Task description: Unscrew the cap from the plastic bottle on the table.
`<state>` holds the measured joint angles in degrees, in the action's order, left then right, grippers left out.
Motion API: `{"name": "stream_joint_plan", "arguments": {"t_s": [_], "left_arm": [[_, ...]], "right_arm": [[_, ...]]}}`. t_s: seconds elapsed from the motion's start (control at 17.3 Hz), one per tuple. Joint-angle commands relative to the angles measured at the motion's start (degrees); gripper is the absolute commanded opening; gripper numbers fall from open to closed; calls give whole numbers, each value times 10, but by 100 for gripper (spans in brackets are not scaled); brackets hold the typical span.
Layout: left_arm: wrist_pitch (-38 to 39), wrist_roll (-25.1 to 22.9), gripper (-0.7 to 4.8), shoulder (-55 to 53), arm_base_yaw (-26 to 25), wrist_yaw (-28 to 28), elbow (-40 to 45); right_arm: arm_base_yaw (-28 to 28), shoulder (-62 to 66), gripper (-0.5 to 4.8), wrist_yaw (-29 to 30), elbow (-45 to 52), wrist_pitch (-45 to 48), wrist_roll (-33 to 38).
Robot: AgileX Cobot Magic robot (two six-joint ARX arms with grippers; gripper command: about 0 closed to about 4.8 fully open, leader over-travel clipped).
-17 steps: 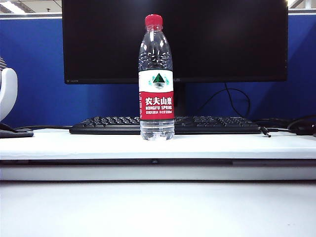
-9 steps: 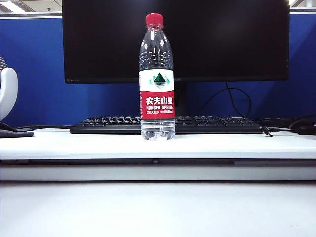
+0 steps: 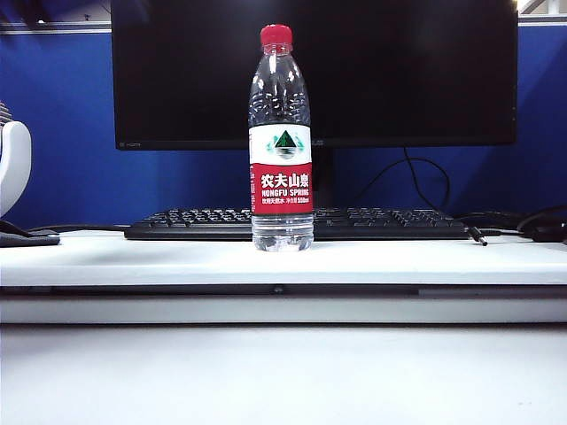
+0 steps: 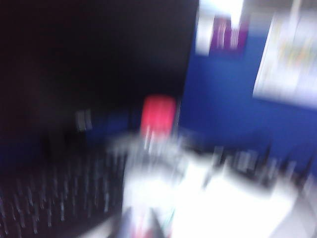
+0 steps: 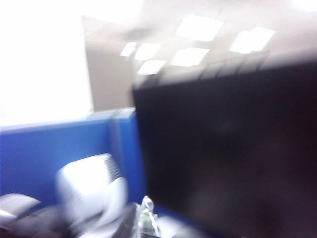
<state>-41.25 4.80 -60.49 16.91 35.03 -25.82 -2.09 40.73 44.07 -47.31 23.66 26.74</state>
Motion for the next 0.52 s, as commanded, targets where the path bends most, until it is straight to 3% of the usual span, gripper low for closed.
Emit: {"name": "stream_joint_plan", "arguments": {"t_s": [0.06,0.12,0.29,0.35,0.46,0.52], "left_arm": [[-57,-55,187,-121,16,9,-11],[-101,-64,245,-193,19,19,-21],[-175,-70,263,-268,20,36,-34],[-223,-70,354,-306,21,40,-44],[-229,-70,479,-341,36,36,-70],[-229,-70,479,-356,50,36,-84]], "right_arm": [[1,47,-6,41,-11,1,50],[5,67,-5,63,-12,1,50],[38,81,-5,71,-12,2,49],[47,86,-5,68,-12,6,47],[65,91,-6,54,-12,5,48],[65,93,-6,53,-12,5,48]]}}
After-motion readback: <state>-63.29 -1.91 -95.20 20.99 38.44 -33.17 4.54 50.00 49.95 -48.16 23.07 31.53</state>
